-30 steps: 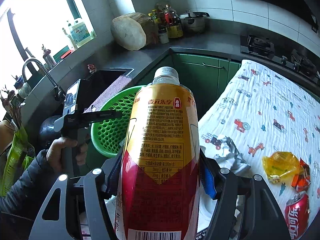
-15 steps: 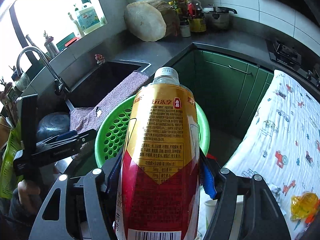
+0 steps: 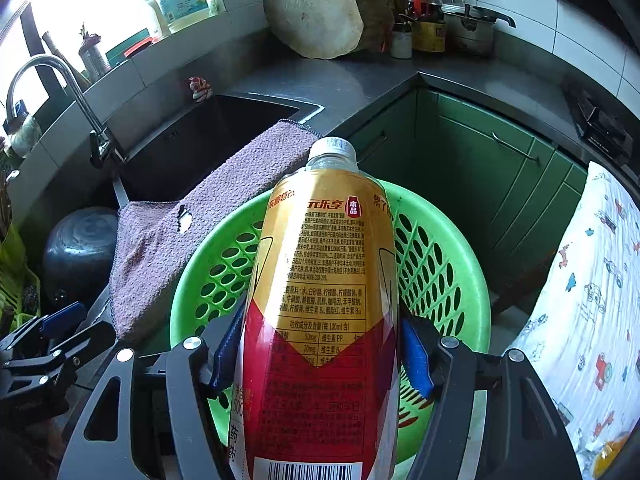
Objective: Collect trash
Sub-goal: 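Lower the gold drink bottle into the green basket and open the right tool, then reach the right tool to the black box on the table and grasp it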
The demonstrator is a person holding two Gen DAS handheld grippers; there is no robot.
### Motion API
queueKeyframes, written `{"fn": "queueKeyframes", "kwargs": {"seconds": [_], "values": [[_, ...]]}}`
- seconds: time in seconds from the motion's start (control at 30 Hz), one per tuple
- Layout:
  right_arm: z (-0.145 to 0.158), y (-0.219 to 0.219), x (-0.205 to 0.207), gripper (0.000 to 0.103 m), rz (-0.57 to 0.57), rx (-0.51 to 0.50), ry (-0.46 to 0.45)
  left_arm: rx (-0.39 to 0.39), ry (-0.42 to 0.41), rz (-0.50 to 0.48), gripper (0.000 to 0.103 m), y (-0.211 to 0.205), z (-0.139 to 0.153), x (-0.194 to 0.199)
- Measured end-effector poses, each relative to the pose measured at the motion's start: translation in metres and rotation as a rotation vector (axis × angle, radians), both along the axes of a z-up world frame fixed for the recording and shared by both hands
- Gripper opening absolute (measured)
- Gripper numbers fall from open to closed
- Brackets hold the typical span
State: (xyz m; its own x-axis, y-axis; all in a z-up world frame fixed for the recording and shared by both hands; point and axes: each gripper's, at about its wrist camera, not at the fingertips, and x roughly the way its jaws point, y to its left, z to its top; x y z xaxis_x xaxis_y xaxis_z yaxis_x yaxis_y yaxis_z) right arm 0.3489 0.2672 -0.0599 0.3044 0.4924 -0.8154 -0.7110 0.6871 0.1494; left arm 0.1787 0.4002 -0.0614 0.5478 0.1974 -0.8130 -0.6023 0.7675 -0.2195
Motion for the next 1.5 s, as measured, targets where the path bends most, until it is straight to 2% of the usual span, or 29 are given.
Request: {"fn": "queueKeyframes", "kwargs": {"seconds": [0.1, 0.17, 0.43, 0.67, 0.87, 1.23, 1.33, 1.5], "values": [[0.000, 0.000, -0.001, 0.066, 0.007, 0.005, -0.013, 0.000, 0.004, 0.009, 0.085, 0.001, -0.001, -0.004], [0.003, -0.002, -0.003, 0.073, 0.014, 0.011, -0.027, 0.003, 0.004, 0.013, 0.085, 0.002, 0.000, -0.006], [0.026, -0.033, -0.027, 0.073, 0.045, 0.041, -0.071, 0.007, -0.005, 0.005, 0.085, -0.006, 0.004, -0.005], [0.045, -0.090, -0.060, 0.076, 0.040, 0.087, -0.066, 0.029, -0.017, -0.023, 0.085, -0.027, 0.015, -0.011], [0.055, -0.156, -0.095, 0.080, 0.008, 0.114, -0.075, 0.031, -0.042, -0.042, 0.086, -0.051, 0.025, -0.020], [0.031, -0.286, -0.150, 0.085, -0.150, 0.056, -0.097, 0.004, -0.051, -0.151, 0.086, -0.122, 0.025, -0.025], [0.018, -0.314, -0.154, 0.085, -0.200, 0.044, -0.072, -0.001, -0.052, -0.184, 0.091, -0.142, 0.024, -0.022], [-0.004, -0.338, -0.153, 0.085, -0.272, 0.059, 0.014, -0.008, -0.053, -0.237, 0.092, -0.169, 0.022, -0.015]]}}
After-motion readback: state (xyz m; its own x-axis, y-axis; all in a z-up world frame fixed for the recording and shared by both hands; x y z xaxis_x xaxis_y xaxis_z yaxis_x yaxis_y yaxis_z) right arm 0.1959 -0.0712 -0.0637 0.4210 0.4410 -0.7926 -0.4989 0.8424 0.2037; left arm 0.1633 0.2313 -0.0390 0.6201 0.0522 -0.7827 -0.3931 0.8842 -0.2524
